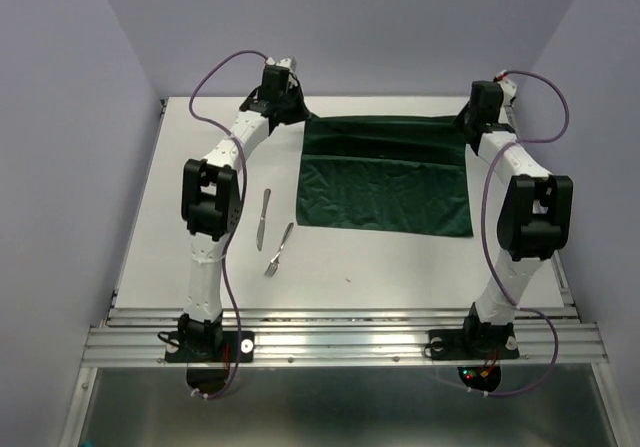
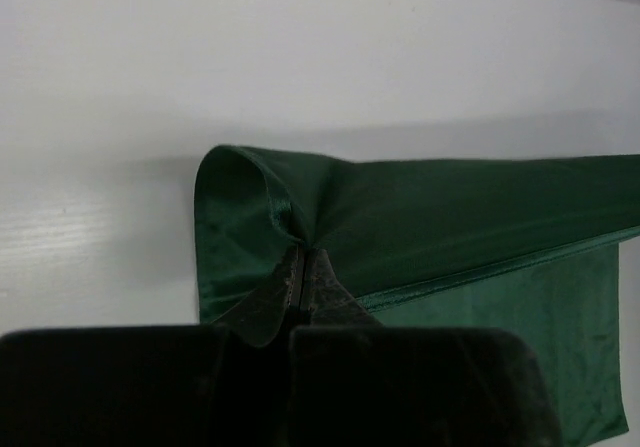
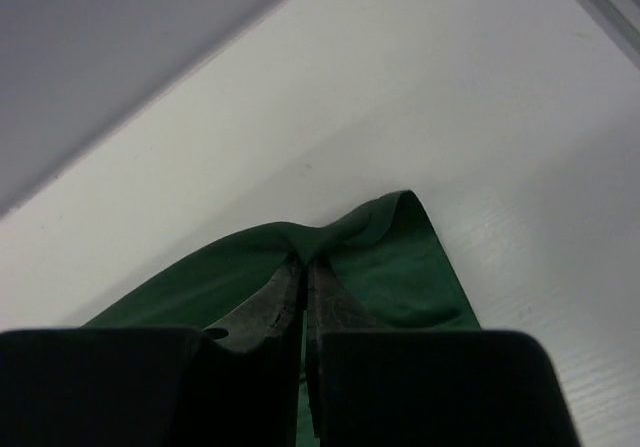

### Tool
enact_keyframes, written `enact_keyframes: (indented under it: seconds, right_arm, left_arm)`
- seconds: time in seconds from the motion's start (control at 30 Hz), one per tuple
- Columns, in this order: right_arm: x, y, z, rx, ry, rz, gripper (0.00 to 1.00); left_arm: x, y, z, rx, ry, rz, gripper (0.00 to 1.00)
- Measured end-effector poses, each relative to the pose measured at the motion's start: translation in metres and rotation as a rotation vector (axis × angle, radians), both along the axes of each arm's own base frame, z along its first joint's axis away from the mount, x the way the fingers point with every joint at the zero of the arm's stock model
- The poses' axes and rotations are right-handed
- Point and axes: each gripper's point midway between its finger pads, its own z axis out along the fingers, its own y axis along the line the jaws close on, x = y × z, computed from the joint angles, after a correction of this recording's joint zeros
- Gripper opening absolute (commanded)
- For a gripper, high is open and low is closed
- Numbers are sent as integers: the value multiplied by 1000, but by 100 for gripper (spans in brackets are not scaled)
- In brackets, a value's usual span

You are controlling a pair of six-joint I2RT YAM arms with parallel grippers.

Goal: Fold the napkin into a case and place the utensils inside
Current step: Fold and flatten the napkin at the center of the board.

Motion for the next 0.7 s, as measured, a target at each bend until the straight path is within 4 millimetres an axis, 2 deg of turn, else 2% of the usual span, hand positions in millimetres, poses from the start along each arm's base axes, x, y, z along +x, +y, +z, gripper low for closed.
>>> enact_keyframes:
  seconds: [0.13, 0.27, 0.37, 0.53, 0.7]
  right_arm:
    - [-41, 9, -9, 46, 41, 26, 1]
    - [-77, 17, -15, 86, 75, 42, 1]
    - [-103, 22, -22, 112, 94, 49, 1]
    - [-155, 29, -51, 160, 176, 50, 1]
    - [-210, 31, -90, 196, 271, 31, 1]
  left_arm:
    - [-35, 9, -24, 17, 90, -15, 0]
    - [-76, 18, -30, 10, 148, -30, 0]
    - [-105, 23, -27, 4, 165, -40, 0]
    - [-149, 26, -34, -8, 190, -62, 0]
    - [-190, 18, -73, 2, 286, -88, 0]
